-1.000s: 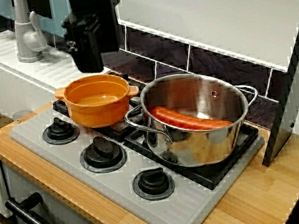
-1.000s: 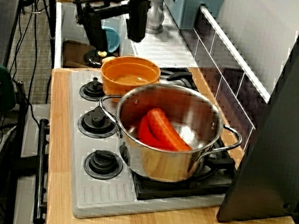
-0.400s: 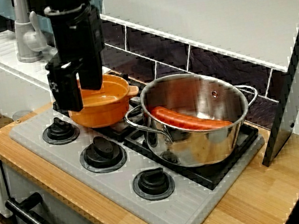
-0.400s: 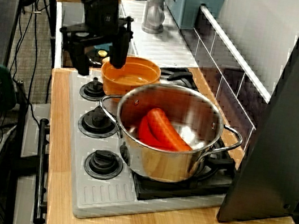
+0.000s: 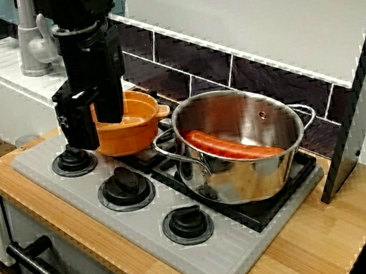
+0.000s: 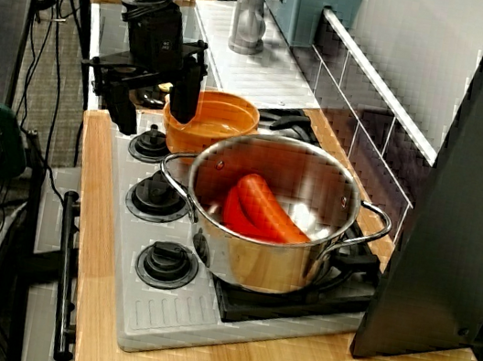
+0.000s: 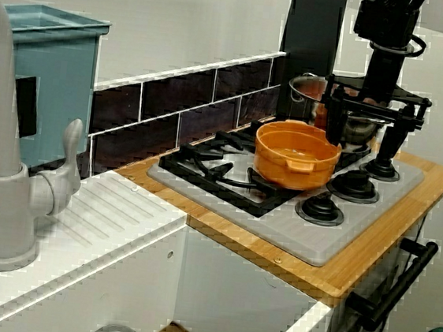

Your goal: Lift pot from stove

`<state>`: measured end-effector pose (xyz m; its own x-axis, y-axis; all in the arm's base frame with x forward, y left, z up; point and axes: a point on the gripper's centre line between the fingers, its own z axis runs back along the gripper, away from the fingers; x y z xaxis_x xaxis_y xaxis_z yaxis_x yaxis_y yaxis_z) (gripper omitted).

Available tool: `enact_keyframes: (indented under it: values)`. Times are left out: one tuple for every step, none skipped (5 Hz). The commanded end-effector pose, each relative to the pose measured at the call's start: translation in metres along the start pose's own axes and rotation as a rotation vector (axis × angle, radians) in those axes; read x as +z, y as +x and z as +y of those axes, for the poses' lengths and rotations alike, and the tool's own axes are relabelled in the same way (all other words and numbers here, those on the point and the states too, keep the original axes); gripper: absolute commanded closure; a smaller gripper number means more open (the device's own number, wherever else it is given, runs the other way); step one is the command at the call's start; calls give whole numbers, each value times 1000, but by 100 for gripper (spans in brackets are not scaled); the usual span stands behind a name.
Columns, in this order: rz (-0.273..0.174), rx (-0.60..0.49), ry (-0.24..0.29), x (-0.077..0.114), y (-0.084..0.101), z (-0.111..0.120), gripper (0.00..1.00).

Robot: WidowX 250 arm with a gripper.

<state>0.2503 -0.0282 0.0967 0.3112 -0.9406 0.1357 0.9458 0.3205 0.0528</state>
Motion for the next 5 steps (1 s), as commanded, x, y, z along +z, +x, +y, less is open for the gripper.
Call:
enact_keyframes:
  values:
    - [-22,25,37,5,0,1,0]
    - [-25,41,34,5,-1,3,0]
    - [-25,59,34,3,-2,5,0]
    - [-29,89,42,1,-2,9,0]
    - [-31,120,50,1,0,14,0]
